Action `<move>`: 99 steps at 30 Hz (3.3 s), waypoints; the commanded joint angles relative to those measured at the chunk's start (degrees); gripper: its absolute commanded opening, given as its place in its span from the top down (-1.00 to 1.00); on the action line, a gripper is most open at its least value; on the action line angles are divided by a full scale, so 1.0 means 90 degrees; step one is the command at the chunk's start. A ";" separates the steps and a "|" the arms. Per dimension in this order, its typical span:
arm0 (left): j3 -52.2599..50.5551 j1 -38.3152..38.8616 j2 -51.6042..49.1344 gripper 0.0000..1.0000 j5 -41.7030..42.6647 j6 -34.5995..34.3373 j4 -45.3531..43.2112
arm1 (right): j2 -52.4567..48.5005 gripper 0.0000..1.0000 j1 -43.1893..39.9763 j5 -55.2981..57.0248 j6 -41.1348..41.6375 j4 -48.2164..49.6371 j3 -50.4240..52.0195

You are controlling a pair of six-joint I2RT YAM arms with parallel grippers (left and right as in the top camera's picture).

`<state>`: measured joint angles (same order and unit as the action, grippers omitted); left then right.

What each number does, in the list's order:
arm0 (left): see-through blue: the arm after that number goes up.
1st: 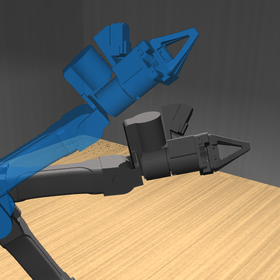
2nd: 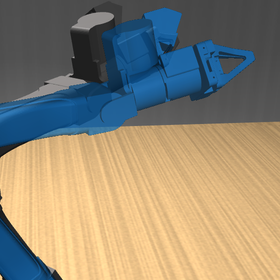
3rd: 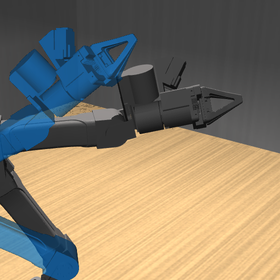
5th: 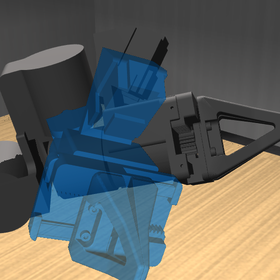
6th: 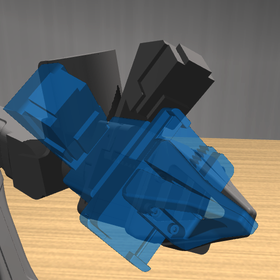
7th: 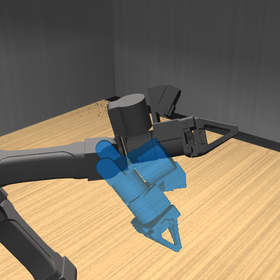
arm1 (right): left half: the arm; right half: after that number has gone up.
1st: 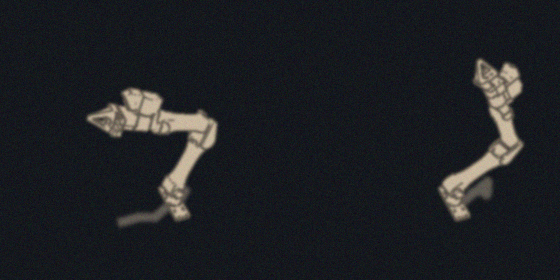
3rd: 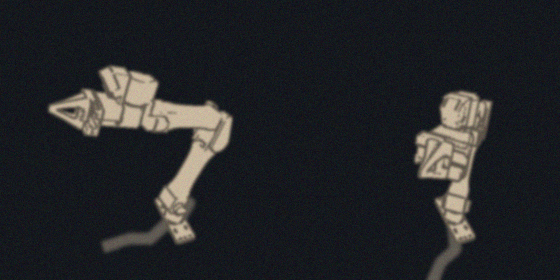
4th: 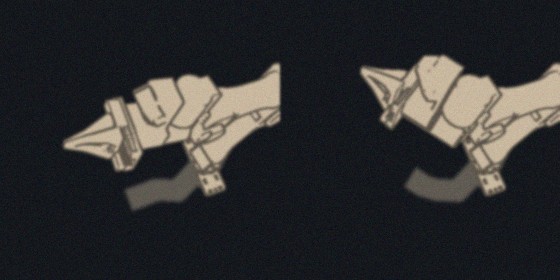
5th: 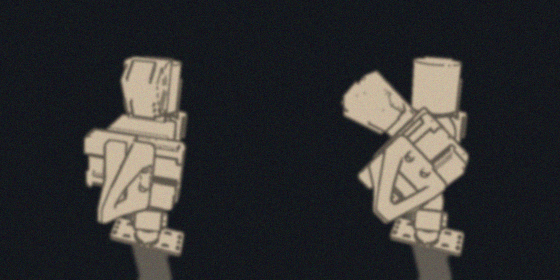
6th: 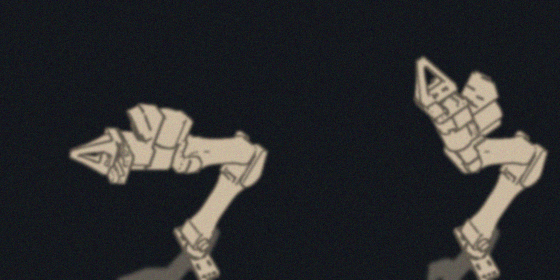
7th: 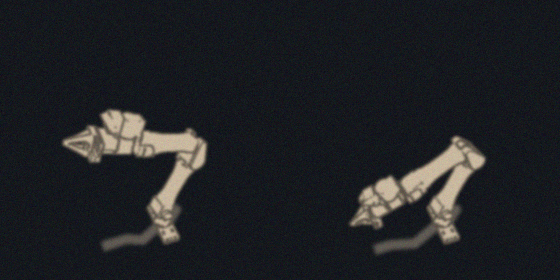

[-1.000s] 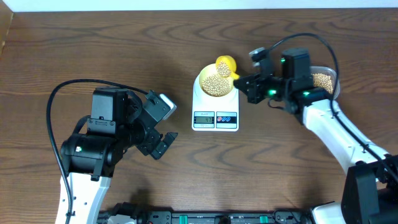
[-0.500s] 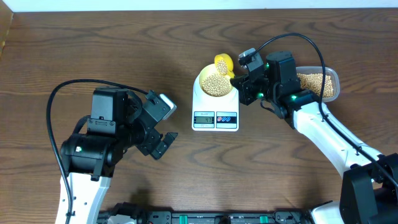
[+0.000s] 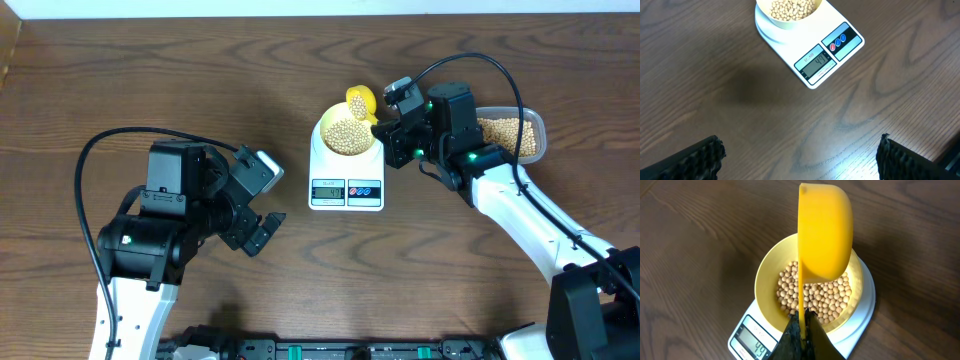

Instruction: Scoop item into bowl and weigh 50g on scale

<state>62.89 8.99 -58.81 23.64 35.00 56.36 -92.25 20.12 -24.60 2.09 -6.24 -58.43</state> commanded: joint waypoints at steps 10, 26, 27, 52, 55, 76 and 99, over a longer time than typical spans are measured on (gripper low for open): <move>0.0121 -0.0034 -0.0002 -0.99 -0.0015 0.0112 -0.0005 | -0.0007 0.98 0.0024 0.0010 -0.0126 0.0022 -0.0044; 0.0121 -0.0034 -0.0002 -0.98 -0.0015 0.0112 -0.0005 | -0.0007 0.98 0.0027 0.0056 -0.0624 -0.0044 -0.0041; 0.0121 -0.0034 -0.0002 -0.98 -0.0015 0.0109 -0.0005 | -0.0007 0.98 0.0027 0.0056 -0.0624 -0.0044 -0.0041; 0.0121 -0.0034 -0.0002 -0.98 -0.0015 0.0109 -0.0005 | -0.0007 0.98 0.0024 0.0053 -0.0622 -0.0044 -0.0041; 0.0121 -0.0034 -0.0002 -0.98 -0.0015 0.0112 -0.0005 | -0.0007 0.98 0.0027 0.0051 -0.0619 -0.0044 -0.0041; 0.0121 -0.0034 -0.0002 -0.98 -0.0015 0.0112 -0.0005 | -0.0007 0.98 0.0019 -0.0143 0.0036 -0.0036 -0.0041; 0.0121 -0.0034 -0.0002 -0.98 -0.0015 0.0109 -0.0005 | -0.0002 0.98 -0.0257 -0.0789 0.0690 -0.0386 -0.0041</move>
<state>62.89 8.99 -58.81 23.64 34.98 56.36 -92.25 17.89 -30.30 7.53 -8.16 -58.43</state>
